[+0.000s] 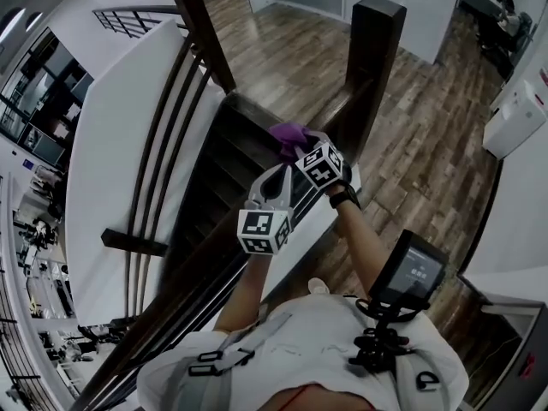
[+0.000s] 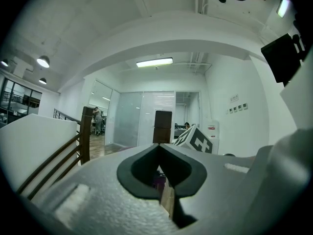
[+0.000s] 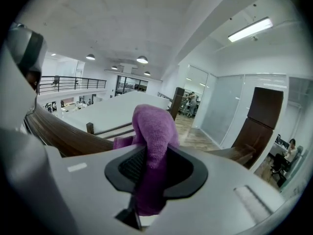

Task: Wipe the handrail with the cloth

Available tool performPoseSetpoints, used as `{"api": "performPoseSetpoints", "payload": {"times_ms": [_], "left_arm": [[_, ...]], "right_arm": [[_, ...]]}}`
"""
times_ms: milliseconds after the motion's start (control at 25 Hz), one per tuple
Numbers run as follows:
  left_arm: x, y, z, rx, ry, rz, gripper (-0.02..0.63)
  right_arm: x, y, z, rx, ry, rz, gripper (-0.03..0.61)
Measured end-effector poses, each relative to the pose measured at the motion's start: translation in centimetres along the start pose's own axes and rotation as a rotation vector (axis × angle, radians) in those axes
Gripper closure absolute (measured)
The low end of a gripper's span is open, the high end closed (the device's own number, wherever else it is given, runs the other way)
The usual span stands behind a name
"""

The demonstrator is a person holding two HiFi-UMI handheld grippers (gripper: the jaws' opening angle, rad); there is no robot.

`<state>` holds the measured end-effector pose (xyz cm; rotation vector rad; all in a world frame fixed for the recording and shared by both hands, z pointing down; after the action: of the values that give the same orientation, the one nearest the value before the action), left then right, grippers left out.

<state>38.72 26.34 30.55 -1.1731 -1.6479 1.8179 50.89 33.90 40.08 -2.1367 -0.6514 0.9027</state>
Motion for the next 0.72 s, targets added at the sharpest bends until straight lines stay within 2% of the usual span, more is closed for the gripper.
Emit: {"api": "performPoseSetpoints", "payload": {"times_ms": [360, 560, 720], "left_arm": [[2.5, -0.1, -5.0, -0.034, -0.056, -0.016, 0.614], [3.8, -0.4, -7.3, -0.045, -0.101, 0.006, 0.614], [4.3, -1.9, -7.3, -0.072, -0.103, 0.042, 0.614]], "right_arm": [[11.6, -4.5, -1.2, -0.049, -0.108, -0.062, 0.479], [17.3, -6.0, -2.4, -0.075, -0.163, -0.095, 0.479], [20.5, -7.7, -2.3, -0.085, -0.231, -0.145, 0.478]]}}
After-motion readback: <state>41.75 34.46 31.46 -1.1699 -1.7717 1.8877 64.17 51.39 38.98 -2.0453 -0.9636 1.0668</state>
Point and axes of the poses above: the fingertips, and each gripper's own axes: z backward along the fingers, x to its right, y out of its top, the point moved 4 cm from there along z, backward along the fingers, and after that the axes turned 11 degrees about z, right-handed, at the moved point
